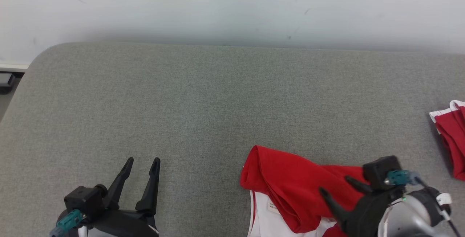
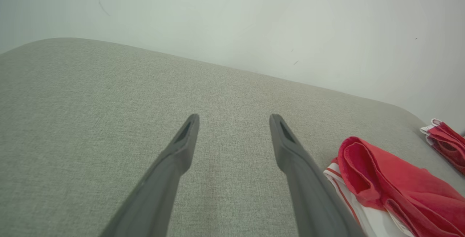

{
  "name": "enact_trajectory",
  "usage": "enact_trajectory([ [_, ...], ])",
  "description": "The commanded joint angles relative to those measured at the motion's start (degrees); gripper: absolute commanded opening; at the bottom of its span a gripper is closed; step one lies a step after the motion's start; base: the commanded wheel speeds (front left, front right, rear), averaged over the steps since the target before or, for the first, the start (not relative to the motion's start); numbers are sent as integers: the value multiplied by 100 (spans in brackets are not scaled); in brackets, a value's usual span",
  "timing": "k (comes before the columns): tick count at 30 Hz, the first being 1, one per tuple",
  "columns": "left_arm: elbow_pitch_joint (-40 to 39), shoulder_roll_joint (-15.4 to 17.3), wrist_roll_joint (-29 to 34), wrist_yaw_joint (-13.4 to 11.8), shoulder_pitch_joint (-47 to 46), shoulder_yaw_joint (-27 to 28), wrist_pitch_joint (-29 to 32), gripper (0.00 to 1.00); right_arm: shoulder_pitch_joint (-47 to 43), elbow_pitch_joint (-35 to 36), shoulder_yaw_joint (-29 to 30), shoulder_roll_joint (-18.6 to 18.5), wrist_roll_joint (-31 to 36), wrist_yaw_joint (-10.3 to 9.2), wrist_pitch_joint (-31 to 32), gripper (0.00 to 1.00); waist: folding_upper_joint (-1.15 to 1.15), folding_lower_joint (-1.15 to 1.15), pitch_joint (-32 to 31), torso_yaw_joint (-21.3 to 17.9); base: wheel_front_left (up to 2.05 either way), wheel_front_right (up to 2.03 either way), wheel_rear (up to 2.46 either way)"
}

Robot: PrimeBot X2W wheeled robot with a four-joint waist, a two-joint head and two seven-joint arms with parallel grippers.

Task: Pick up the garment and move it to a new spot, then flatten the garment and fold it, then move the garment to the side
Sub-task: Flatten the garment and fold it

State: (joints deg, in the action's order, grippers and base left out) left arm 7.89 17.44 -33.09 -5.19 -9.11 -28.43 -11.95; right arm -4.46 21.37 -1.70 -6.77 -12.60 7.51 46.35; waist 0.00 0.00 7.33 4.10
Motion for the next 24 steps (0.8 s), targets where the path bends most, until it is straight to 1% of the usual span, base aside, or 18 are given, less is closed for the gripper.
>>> enact_trajectory([
  [1,14,44,-24,10,-91,3,-9,100,-60,87,-131,-3,-28,-6,58,100,0,0,8,9,0,0,0],
  [7,40,44,-40,3,-106,-18,-12,100,-136,432,-694,51,-51,-6,305,100,0,0,17,40,0,0,0],
  [14,45,54,-62,-20,-112,-28,-20,100,-316,689,-1091,-1,131,-6,633,100,0,0,20,52,0,0,0],
  [20,20,49,-71,-14,-160,-57,-22,100,-409,604,-1206,-15,407,-6,660,100,0,0,73,61,0,0,0],
  [24,36,33,-72,-19,-188,-77,-34,100,-376,367,-1222,16,621,-6,555,100,0,0,110,95,0,0,0],
])
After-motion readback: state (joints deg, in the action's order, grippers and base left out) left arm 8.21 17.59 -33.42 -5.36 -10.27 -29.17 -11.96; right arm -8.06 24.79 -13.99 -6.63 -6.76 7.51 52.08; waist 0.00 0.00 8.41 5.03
